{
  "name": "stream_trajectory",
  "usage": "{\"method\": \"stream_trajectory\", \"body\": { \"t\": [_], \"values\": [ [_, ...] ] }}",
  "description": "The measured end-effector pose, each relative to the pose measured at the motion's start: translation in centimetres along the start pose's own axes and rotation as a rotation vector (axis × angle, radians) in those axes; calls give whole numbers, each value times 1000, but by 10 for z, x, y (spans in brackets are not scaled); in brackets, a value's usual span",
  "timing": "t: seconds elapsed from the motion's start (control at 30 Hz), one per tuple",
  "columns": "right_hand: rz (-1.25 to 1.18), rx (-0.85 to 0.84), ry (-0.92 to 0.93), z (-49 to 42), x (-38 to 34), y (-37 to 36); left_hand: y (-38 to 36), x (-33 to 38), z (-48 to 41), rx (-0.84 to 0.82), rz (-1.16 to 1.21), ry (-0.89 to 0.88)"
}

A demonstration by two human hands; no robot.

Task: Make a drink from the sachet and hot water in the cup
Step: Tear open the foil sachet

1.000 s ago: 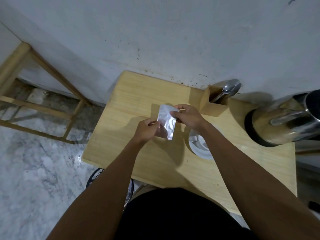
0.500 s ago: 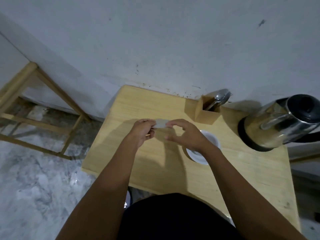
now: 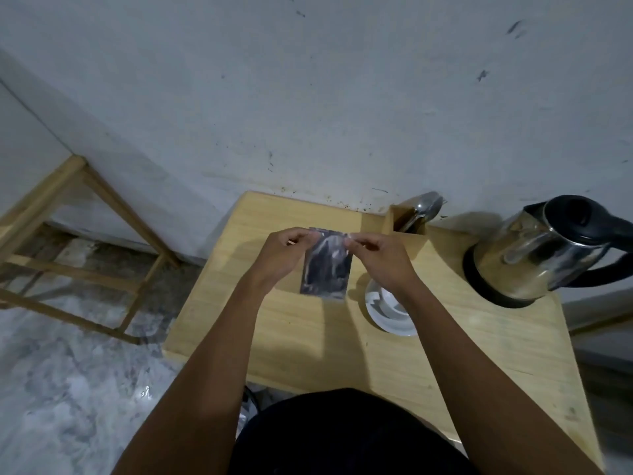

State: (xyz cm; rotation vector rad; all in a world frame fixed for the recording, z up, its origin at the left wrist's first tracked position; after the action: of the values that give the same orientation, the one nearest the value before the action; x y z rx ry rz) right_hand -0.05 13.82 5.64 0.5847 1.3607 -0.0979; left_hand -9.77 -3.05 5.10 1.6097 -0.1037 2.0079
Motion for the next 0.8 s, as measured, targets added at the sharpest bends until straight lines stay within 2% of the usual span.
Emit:
{"method": "stream_trajectory", "body": {
  "t": [0.1,0.2,0.27,0.37,0.43,0.57,0.7,0.8],
  "values": [
    [81,-66,45,-1,-6,-3,1,7,0,27,-18,-92],
    [76,32,22,-6,-9,3,3,10,-2,22,-36,-117],
    [75,-9,16,-8,-11,4,5,13,-3,38,-42,-144],
    [64,55,21,-12,-12,9,3,17,-2,25,-66,-205],
    [36,-20,50,-10,-18,5,3,19,-2,54,-27,-209],
    [-110,115,48,-10,-23,12,5,25,-2,67,45,-194],
    [-160,43,-32,-4,-23,10,7,31,-5,50,32,-200],
    [-110,-37,-64,2,-24,11,6,37,-4,31,36,-220]
  ]
}}
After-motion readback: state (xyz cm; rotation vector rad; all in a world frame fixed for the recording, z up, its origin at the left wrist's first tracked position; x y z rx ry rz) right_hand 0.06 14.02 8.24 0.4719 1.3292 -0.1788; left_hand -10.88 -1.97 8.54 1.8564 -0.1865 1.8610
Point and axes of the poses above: each hand's wrist, its own z-axis away from the middle knuckle, its own y-axis out of the back of the hand, x = y × z, the point moved 3 cm from there along -z, towards the middle knuckle, and after that the axes turned 3 degrees about x, right-handed, at the moved point
